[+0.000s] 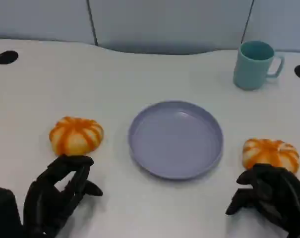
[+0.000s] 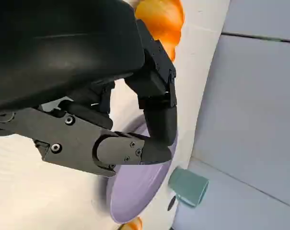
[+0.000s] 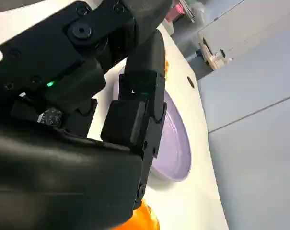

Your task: Grasp the bread from the table and place it into the plate.

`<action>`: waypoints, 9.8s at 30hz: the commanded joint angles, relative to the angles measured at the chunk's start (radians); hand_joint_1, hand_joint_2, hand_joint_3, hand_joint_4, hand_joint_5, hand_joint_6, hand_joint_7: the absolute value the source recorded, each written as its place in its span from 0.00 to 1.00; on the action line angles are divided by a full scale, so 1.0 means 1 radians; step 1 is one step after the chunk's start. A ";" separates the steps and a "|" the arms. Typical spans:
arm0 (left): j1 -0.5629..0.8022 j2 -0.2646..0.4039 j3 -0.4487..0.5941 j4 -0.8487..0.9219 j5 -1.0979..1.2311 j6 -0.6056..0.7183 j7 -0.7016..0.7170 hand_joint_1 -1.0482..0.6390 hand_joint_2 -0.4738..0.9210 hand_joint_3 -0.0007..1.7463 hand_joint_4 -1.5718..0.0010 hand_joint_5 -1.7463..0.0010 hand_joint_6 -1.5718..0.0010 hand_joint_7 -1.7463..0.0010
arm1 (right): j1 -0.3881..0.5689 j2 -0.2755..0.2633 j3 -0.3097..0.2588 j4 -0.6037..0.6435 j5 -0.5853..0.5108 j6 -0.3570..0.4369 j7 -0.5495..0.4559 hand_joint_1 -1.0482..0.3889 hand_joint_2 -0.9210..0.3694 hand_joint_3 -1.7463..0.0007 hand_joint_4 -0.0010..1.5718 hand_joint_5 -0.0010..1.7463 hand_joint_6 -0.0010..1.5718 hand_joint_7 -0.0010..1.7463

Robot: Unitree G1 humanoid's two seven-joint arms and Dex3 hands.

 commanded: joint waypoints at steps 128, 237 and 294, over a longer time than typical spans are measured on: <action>-0.930 0.278 -0.795 0.922 1.201 0.073 0.382 0.38 0.85 0.00 0.97 0.98 0.89 1.00 | 0.070 0.011 0.014 -0.118 0.011 0.047 -0.040 0.05 0.19 1.00 0.92 0.37 0.93 0.23; -0.958 0.200 -0.762 0.894 1.111 -0.533 0.903 0.56 0.65 0.71 0.43 0.00 0.54 0.00 | 0.124 0.013 0.031 -0.202 0.038 0.089 -0.049 0.09 0.19 1.00 0.90 0.39 0.92 0.25; -1.009 0.063 -0.795 0.921 1.080 -0.342 0.416 0.16 1.00 0.25 0.80 0.86 0.74 1.00 | 0.145 0.034 0.064 -0.254 0.028 0.110 -0.093 0.04 0.20 1.00 0.92 0.39 0.94 0.24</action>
